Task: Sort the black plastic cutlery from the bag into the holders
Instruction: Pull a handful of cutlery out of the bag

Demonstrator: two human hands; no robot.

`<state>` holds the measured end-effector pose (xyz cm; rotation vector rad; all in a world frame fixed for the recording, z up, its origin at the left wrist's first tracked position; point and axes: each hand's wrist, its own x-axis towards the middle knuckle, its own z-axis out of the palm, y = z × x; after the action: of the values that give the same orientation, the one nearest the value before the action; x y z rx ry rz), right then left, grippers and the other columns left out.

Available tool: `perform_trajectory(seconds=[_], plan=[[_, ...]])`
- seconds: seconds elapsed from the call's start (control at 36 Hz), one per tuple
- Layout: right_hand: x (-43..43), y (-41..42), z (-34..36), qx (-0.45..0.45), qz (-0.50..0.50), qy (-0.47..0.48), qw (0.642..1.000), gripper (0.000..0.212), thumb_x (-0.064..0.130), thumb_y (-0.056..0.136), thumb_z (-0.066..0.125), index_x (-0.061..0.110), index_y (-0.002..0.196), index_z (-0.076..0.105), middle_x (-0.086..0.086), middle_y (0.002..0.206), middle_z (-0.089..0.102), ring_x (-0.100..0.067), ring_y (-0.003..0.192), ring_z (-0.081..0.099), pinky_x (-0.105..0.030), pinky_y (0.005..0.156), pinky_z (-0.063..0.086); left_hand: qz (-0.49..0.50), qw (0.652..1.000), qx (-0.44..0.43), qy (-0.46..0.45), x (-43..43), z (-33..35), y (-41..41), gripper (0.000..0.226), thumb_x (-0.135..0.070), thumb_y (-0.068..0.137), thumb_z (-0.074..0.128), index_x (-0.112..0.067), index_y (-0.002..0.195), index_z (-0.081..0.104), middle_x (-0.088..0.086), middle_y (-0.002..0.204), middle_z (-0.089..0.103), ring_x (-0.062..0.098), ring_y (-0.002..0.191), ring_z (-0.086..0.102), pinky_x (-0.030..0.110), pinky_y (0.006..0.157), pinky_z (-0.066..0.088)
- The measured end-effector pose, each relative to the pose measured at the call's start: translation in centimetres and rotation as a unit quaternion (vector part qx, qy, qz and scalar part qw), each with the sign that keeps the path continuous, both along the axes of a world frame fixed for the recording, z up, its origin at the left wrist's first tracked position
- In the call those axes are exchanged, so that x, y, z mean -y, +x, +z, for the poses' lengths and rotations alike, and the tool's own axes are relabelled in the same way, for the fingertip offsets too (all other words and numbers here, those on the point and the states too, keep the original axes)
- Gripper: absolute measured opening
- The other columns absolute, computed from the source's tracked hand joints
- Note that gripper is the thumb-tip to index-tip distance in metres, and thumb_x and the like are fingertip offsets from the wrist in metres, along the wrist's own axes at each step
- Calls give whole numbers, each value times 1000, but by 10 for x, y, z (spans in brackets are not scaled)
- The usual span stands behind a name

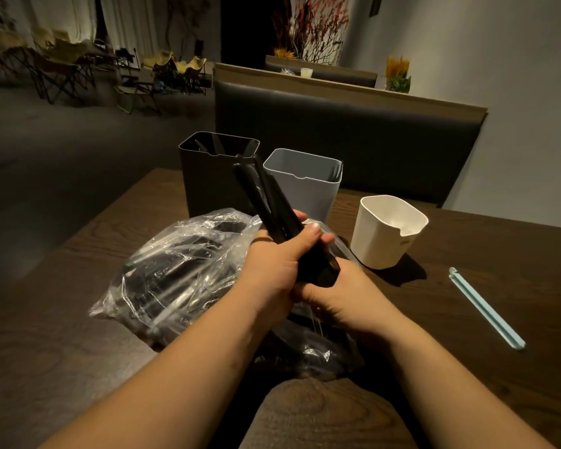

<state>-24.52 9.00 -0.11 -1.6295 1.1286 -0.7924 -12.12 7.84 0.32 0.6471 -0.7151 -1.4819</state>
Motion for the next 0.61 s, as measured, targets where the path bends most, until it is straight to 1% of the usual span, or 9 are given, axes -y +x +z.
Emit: perform_trajectory(seconds=[0.11, 0.17, 0.25, 0.33, 0.39, 0.42, 0.5, 0.56, 0.61], plan=[[-2, 0, 4, 20, 27, 73, 997, 23, 15, 86, 76, 19, 107, 68, 1, 84, 74, -9, 72, 68, -22, 62, 51, 45, 996, 69, 16, 0, 0, -1, 21, -4, 94, 66, -9, 110, 54, 15, 96, 69, 21, 80, 75, 33, 67, 61], [-2, -2, 4, -12, 48, 79, 996, 40, 23, 86, 77, 24, 122, 61, 1, 98, 74, -12, 78, 69, -26, 65, 52, 63, 995, 75, 23, 2, 1, 0, 20, -4, 95, 65, -11, 108, 51, 14, 92, 65, 22, 72, 71, 37, 68, 61], [1, -8, 10, -51, 63, 97, 992, 61, 22, 85, 76, 29, 138, 47, 3, 111, 72, -9, 82, 73, -23, 65, 55, 83, 991, 108, 8, 1, 3, 2, 19, -6, 97, 62, -18, 104, 50, 10, 85, 61, 20, 69, 66, 42, 73, 61], [1, -19, 28, -84, 79, 116, 986, 62, 31, 75, 76, 27, 131, 49, 0, 110, 71, -13, 85, 75, -31, 68, 62, 133, 968, 212, -27, 1, 2, 2, 18, -15, 96, 63, -27, 98, 50, 4, 82, 62, 19, 70, 68, 50, 77, 61], [4, -27, 37, -146, 40, 68, 986, 73, 47, 60, 79, 25, 125, 55, -3, 108, 72, -19, 89, 74, -40, 72, 63, 145, 953, 260, -52, -2, 4, 2, 17, -25, 91, 65, -33, 95, 50, 4, 87, 62, 27, 79, 69, 58, 82, 57], [7, -31, 41, -159, 15, 30, 987, 69, 50, 59, 80, 24, 120, 58, -5, 104, 72, -21, 86, 75, -42, 68, 62, 149, 945, 285, -62, -3, 4, 2, 17, -27, 90, 65, -33, 95, 50, 5, 89, 62, 30, 84, 67, 59, 83, 55], [18, -35, 53, -61, -67, -65, 994, 16, 25, 91, 66, 15, 104, 66, -9, 92, 72, -18, 64, 67, -30, 51, 52, 144, 924, 342, -96, -1, 1, 3, 19, -17, 97, 62, -29, 96, 47, 2, 92, 59, 24, 87, 63, 47, 80, 55], [24, -32, 64, 55, -86, -50, 994, 17, 17, 99, 52, 10, 103, 67, -9, 87, 70, -14, 64, 62, -21, 51, 49, 135, 912, 370, -113, -1, 0, 3, 18, -17, 98, 62, -28, 99, 48, -2, 91, 59, 15, 82, 62, 33, 72, 54], [30, -25, 70, 124, -74, -27, 989, 24, 18, 103, 44, 11, 108, 66, -7, 91, 71, -16, 74, 66, -23, 59, 51, 128, 904, 388, -127, -2, -1, 2, 19, -18, 97, 63, -29, 102, 48, -9, 89, 58, 6, 79, 61, 21, 68, 49]])
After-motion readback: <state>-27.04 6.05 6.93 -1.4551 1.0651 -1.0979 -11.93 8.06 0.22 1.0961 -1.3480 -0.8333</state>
